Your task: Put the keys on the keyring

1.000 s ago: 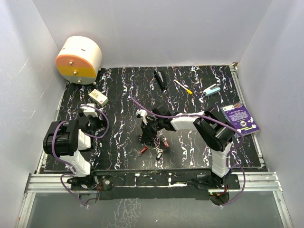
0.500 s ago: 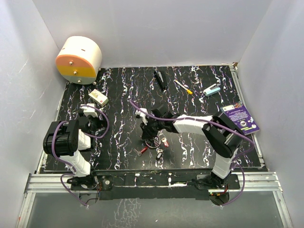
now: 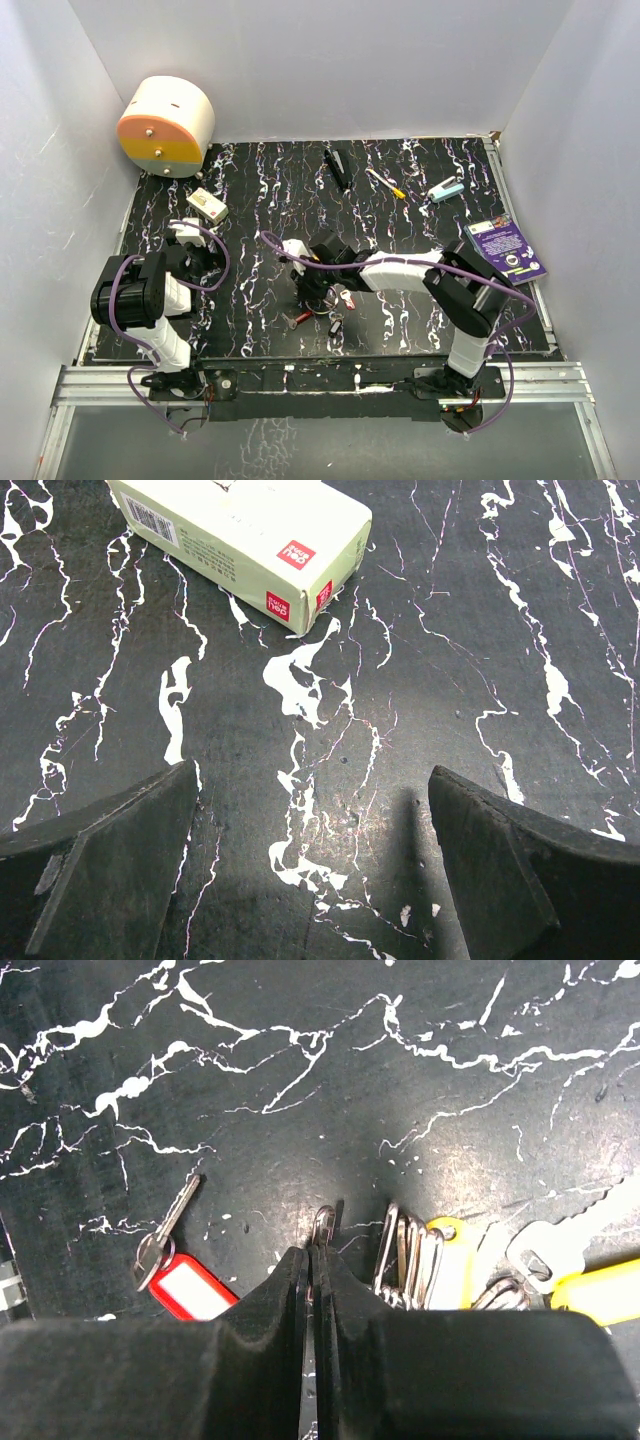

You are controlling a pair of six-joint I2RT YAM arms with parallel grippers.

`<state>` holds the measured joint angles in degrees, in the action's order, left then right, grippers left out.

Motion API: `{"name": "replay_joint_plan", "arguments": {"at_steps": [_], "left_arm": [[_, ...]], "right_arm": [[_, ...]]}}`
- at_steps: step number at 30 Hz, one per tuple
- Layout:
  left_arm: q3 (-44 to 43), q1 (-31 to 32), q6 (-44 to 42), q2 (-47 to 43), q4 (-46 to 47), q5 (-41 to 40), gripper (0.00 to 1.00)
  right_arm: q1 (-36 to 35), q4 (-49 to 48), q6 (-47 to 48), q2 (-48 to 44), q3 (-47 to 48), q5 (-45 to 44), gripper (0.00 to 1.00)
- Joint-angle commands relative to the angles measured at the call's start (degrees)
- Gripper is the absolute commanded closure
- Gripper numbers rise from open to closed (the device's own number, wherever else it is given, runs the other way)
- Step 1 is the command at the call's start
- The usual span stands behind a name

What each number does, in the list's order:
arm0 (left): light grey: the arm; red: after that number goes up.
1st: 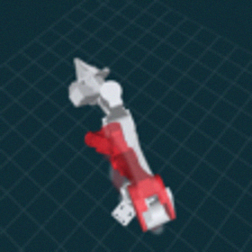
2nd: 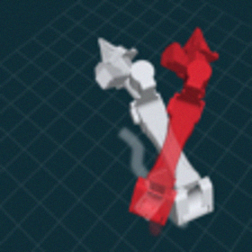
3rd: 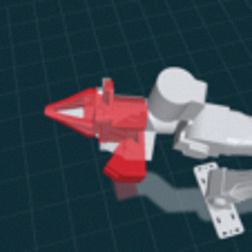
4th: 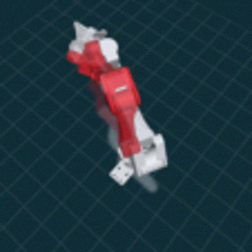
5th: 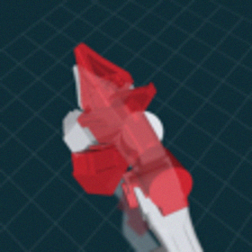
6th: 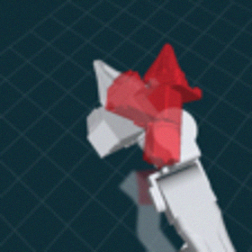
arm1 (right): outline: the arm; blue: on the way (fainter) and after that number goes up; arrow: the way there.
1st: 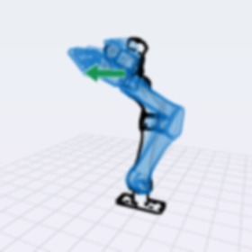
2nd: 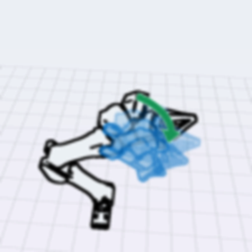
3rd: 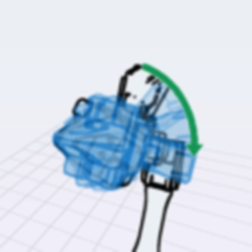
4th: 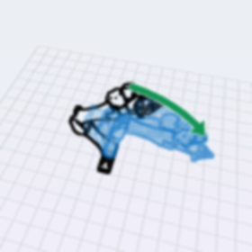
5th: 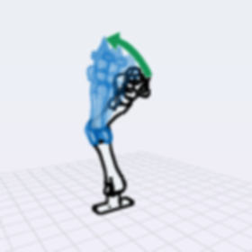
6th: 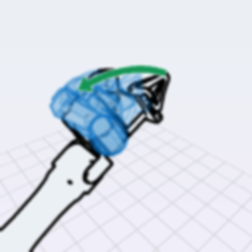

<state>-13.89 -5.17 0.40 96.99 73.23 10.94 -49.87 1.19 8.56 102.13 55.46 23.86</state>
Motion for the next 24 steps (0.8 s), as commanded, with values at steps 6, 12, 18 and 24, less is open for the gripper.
{"name": "replay_joint_plan", "arguments": {"at_steps": [6,12,18,24], "left_arm": [[-0.79,0.02,-0.4,-0.66,1.19,0.75,0.03],[-5.15,-0.01,-1.19,-5.29,-10.94,2.78,0.08],[-13.8,0.04,-2.42,-11.48,-26.73,8.67,0.19],[-20.09,2.81,-3.46,-17.93,-32.61,19.86,0.22]], "right_arm": [[1.52,-6.39,-5.07,-10.63,-0.54,-1.85,0.92],[7.97,-10.62,-12.86,-19.34,-3.93,3.93,0.92],[14.7,-11.65,-16.39,-25.75,-5.32,10.57,0.92],[17.89,-11.88,-19.34,-29.83,-5.02,15.33,0.92]]}}
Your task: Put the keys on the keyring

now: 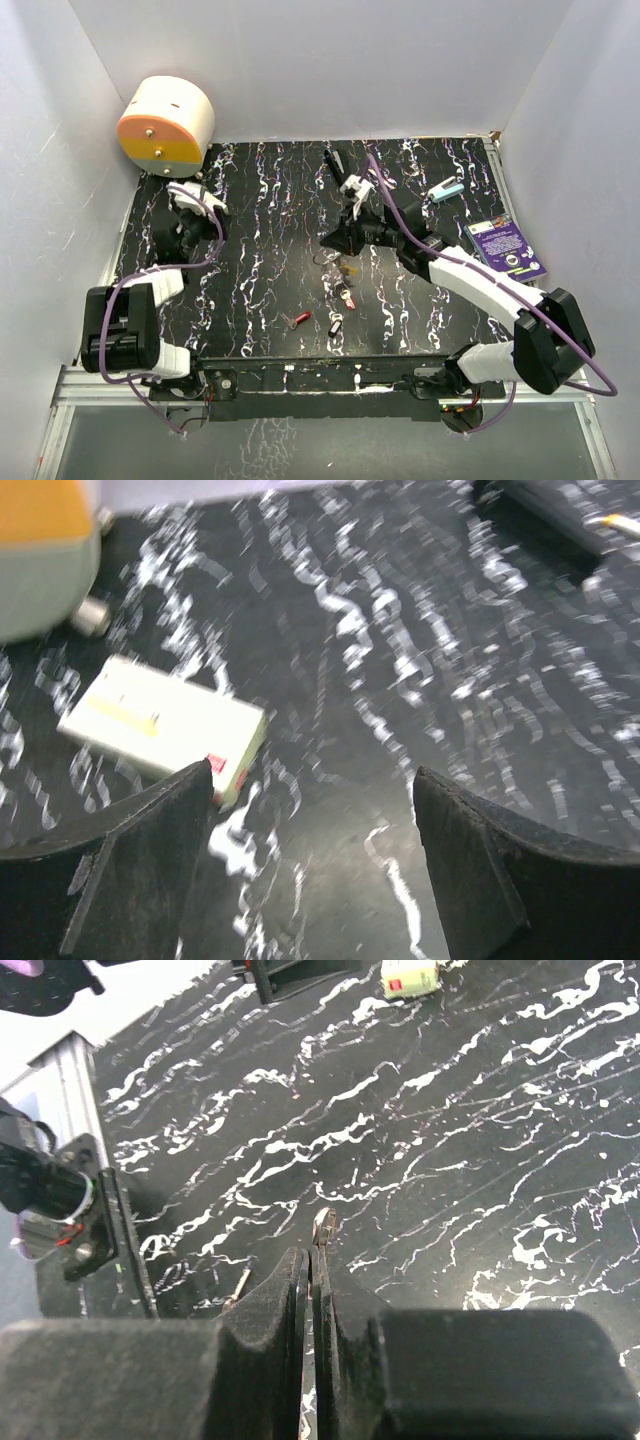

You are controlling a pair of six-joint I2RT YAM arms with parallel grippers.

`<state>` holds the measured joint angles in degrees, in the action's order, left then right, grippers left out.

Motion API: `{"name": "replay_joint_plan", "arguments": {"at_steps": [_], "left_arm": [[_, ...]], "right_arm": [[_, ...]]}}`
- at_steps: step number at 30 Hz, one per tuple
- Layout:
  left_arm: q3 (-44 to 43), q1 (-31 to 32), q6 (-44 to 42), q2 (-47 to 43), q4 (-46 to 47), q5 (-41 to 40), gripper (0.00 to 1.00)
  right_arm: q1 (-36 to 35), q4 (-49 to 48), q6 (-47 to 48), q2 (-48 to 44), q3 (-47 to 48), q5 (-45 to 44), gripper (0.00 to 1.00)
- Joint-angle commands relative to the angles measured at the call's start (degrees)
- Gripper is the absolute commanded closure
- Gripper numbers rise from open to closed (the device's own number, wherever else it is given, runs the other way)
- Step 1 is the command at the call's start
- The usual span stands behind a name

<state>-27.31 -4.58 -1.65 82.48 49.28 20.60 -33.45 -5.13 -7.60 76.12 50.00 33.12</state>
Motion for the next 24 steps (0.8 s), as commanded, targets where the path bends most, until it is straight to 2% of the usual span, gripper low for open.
{"name": "replay_joint_plan", "arguments": {"at_steps": [1,4,10,18,24], "left_arm": [[-8.95,2.74,-1.36,-2.82,-12.24,11.88,0.23],[-11.13,5.19,-2.32,-2.67,-16.15,15.43,0.24],[-10.05,8.54,0.11,-2.59,-13.85,20.12,0.24],[-10.78,11.45,5.29,-2.86,-10.59,26.44,0.24],[-9.72,12.75,1.07,-3.08,-12.76,28.58,0.25]], "right_arm": [[2.2,-6.01,-3.78,-4.33,0.45,7.44,0.92],[4.8,-9.34,-7.78,-5.61,-0.27,13.79,0.92],[10.52,-18.26,-16.24,-6.91,-1.72,25.76,0.92],[12.16,-20.32,-20.06,-5.63,-1.17,30.83,0.92],[12.57,-19.52,-19.56,-7.09,-2.13,29.25,0.92]]}}
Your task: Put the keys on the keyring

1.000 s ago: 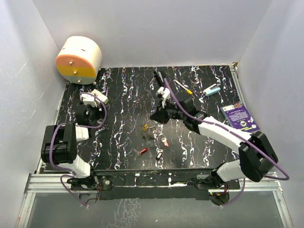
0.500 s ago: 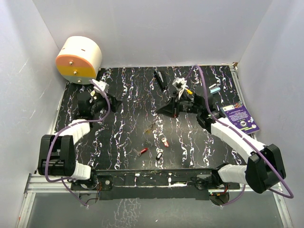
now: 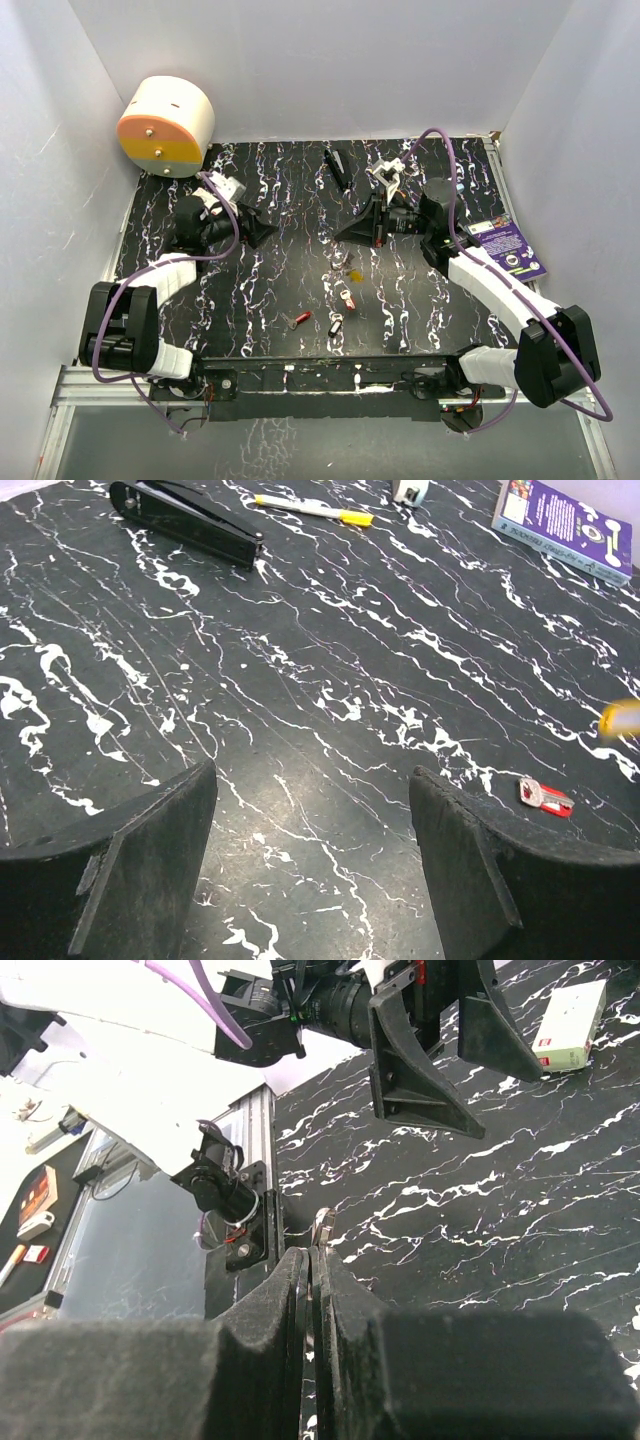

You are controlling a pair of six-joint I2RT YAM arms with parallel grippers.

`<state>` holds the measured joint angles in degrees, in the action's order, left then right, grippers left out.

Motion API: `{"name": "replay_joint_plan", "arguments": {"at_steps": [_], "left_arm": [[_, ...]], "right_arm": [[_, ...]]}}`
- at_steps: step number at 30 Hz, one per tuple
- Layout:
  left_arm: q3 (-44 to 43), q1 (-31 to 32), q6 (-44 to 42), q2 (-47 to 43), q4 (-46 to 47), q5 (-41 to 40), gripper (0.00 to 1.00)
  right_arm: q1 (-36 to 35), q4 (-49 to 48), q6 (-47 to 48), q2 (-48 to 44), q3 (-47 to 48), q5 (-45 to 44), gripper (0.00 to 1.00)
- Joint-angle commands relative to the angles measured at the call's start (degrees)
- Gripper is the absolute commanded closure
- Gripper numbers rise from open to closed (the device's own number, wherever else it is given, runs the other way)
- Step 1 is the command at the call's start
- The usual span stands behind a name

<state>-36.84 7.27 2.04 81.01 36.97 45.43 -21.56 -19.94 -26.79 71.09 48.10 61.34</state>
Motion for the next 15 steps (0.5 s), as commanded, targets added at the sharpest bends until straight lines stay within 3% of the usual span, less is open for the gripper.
{"name": "replay_joint_plan", "arguments": {"at_steps": [1,6,12,15], "left_arm": [[0.28,1.28,-3.84,-1.63,-0.75,3.52,0.25],[2.01,3.43,-8.65,-2.09,-3.31,0.88,0.25],[3.28,4.76,-9.75,-1.32,-2.62,-3.27,0.25],[3.7,4.77,-9.97,-1.34,-2.59,-4.34,0.24]], "right_arm": [[0.85,-4.11,-0.05,-2.36,-0.38,0.72,0.92],[1.53,-1.22,1.09,-3.48,-0.77,-0.43,0.92],[2.1,16.52,10.78,-2.57,1.7,-9.51,0.92],[2.76,20.82,13.68,-0.66,1.67,-11.53,0.92]]}}
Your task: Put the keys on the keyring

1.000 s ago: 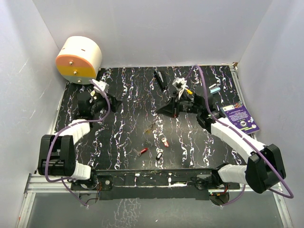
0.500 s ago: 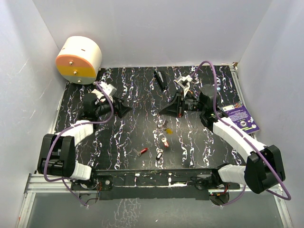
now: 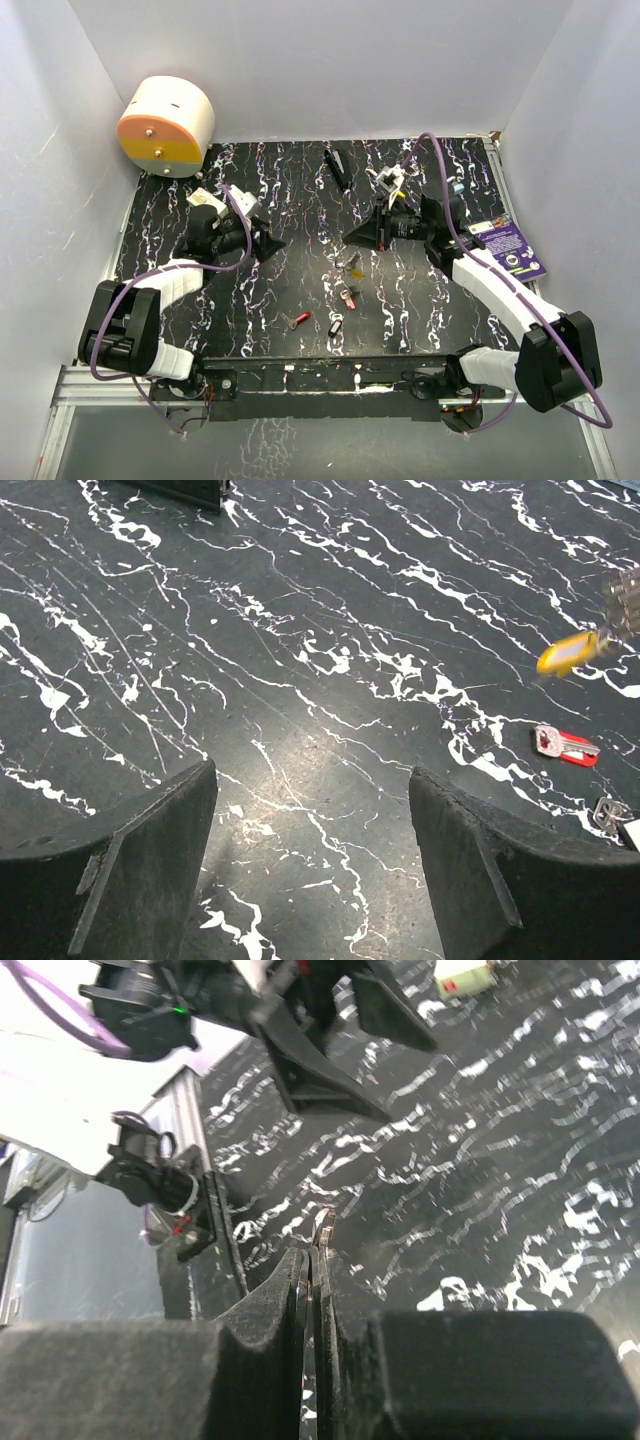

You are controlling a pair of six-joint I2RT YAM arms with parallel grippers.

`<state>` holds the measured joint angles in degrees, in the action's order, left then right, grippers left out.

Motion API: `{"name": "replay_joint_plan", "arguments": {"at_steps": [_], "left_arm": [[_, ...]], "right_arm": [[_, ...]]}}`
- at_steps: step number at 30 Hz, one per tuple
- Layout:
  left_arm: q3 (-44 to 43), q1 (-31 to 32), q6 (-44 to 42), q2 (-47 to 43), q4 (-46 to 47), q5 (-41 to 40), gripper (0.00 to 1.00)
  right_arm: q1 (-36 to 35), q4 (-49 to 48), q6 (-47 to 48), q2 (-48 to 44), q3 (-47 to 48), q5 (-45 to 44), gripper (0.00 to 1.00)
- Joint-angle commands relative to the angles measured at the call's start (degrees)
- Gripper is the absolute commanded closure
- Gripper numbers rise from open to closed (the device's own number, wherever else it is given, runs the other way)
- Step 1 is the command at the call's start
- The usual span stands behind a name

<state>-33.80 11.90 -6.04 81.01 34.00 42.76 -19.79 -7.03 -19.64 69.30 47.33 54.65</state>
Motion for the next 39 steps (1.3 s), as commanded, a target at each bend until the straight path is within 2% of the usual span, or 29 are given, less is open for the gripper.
{"name": "replay_joint_plan", "arguments": {"at_steps": [1,6,9,12,17,26,39], "left_arm": [[0.77,0.11,-2.01,-1.49,0.39,-2.1,0.24],[1.24,0.14,-2.13,-1.57,1.22,-4.88,0.24],[0.66,0.05,-2.13,-1.55,1.04,-7.95,0.24],[0.24,0.02,-2.54,-2.26,-0.13,-10.31,0.24],[0.34,-0.27,-2.91,-2.35,-0.96,-12.47,0.24],[0.64,-2.92,-2.96,-4.47,-1.39,-15.34,0.23],[1.44,-5.4,-2.7,-4.53,-0.86,-15.43,0.23]], "right_arm": [[1.31,9.76,7.76,1.88,2.83,-5.38,0.92],[3.16,21.81,15.53,3.64,7.48,-11.49,0.92],[3.18,25.07,18.89,5.43,9.85,-13.9,0.92],[3.18,24.3,20.15,9.86,11.33,-10.87,0.92],[1.86,17.5,20.01,18.32,12.53,-4.44,0.92],[-4.86,17.39,22.37,34.6,23.15,-3.45,0.92],[-8.6,18.24,23.46,49.63,37.53,-3.11,0.92]]}}
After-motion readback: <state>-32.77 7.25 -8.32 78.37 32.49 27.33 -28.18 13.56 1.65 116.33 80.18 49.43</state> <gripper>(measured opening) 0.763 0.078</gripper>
